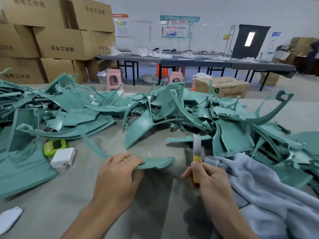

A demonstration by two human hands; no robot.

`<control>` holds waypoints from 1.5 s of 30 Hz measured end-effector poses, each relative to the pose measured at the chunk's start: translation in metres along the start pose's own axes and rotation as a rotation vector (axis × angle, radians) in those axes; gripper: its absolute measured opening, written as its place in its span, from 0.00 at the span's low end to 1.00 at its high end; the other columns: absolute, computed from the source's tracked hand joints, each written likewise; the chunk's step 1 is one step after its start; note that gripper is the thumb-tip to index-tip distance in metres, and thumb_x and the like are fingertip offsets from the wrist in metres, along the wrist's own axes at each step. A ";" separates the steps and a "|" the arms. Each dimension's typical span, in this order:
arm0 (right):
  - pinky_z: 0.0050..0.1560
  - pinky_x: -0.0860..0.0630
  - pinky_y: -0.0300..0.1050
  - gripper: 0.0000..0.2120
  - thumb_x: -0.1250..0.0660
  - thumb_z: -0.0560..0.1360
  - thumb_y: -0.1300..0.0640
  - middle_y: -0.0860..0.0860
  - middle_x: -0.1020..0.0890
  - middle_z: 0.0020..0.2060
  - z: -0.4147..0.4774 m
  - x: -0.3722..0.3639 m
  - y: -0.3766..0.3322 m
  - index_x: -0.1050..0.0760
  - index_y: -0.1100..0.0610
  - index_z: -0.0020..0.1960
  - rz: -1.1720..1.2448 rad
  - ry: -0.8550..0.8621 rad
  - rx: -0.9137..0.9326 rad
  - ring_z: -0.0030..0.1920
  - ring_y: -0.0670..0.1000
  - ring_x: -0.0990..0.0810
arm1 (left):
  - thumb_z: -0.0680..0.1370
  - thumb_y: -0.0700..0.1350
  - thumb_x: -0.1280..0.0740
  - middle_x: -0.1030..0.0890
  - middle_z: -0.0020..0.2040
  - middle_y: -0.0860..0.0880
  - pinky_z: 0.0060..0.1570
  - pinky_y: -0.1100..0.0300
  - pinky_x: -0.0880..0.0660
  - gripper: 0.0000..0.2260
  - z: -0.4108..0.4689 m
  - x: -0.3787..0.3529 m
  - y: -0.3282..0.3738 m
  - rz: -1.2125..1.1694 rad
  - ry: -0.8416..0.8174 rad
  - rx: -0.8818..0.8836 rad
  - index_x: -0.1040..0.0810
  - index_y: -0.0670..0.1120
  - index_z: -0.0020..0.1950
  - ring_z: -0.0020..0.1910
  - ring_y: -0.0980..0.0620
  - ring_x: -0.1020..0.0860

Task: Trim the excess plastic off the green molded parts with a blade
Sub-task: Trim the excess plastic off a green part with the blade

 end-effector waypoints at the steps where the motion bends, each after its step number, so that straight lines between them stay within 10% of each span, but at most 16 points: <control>1: 0.30 0.34 0.41 0.21 0.36 0.83 0.52 0.52 0.25 0.25 0.000 -0.001 0.001 0.17 0.54 0.33 -0.034 -0.027 0.001 0.28 0.47 0.30 | 0.74 0.53 0.31 0.14 0.46 0.54 0.44 0.56 0.26 0.09 -0.002 -0.009 0.000 0.021 -0.070 0.049 0.13 0.54 0.49 0.44 0.50 0.21; 12: 0.30 0.37 0.36 0.18 0.34 0.82 0.52 0.46 0.29 0.23 -0.015 -0.027 0.000 0.19 0.55 0.35 -0.243 -0.376 0.127 0.26 0.42 0.33 | 0.82 0.45 0.34 0.15 0.51 0.52 0.49 0.69 0.34 0.10 -0.005 -0.019 -0.007 -0.231 -0.114 0.126 0.16 0.50 0.61 0.50 0.51 0.20; 20: 0.32 0.32 0.46 0.21 0.36 0.81 0.50 0.48 0.23 0.24 0.005 -0.001 0.003 0.23 0.56 0.31 -0.440 0.003 0.019 0.26 0.45 0.28 | 0.80 0.52 0.39 0.19 0.38 0.54 0.42 0.79 0.34 0.17 -0.009 -0.008 0.009 -0.320 -0.099 0.088 0.15 0.45 0.55 0.39 0.53 0.23; 25: 0.30 0.35 0.37 0.20 0.36 0.78 0.42 0.45 0.26 0.25 -0.022 -0.030 -0.013 0.21 0.54 0.35 -0.298 -0.341 0.228 0.28 0.41 0.31 | 0.81 0.52 0.39 0.21 0.36 0.56 0.40 0.79 0.34 0.15 -0.009 -0.012 0.009 -0.340 -0.085 0.075 0.16 0.46 0.49 0.37 0.55 0.24; 31: 0.39 0.25 0.51 0.21 0.37 0.82 0.50 0.52 0.19 0.28 0.005 0.003 0.003 0.21 0.59 0.33 -0.522 -0.033 -0.050 0.32 0.52 0.22 | 0.83 0.53 0.39 0.23 0.33 0.61 0.34 0.70 0.32 0.12 -0.010 -0.012 0.001 -0.352 -0.034 0.094 0.29 0.60 0.40 0.34 0.60 0.25; 37: 0.31 0.37 0.41 0.19 0.36 0.77 0.42 0.45 0.29 0.25 -0.030 -0.033 -0.018 0.22 0.54 0.36 -0.294 -0.327 0.257 0.28 0.43 0.32 | 0.80 0.54 0.39 0.22 0.34 0.62 0.35 0.70 0.31 0.13 -0.008 -0.013 0.003 -0.344 -0.031 0.090 0.32 0.62 0.35 0.37 0.61 0.23; 45: 0.32 0.33 0.49 0.21 0.34 0.81 0.49 0.53 0.27 0.24 -0.013 -0.019 -0.002 0.26 0.59 0.32 -0.298 -0.150 0.132 0.27 0.44 0.33 | 0.81 0.57 0.42 0.24 0.34 0.65 0.35 0.71 0.31 0.15 -0.007 -0.011 0.004 -0.359 -0.016 0.087 0.35 0.61 0.33 0.35 0.63 0.25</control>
Point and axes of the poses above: each hand's wrist, its own z-axis towards the middle knuckle, its own x-axis out of the back of the hand, y = z × x, the point moved 5 cm from there along z, towards the middle knuckle
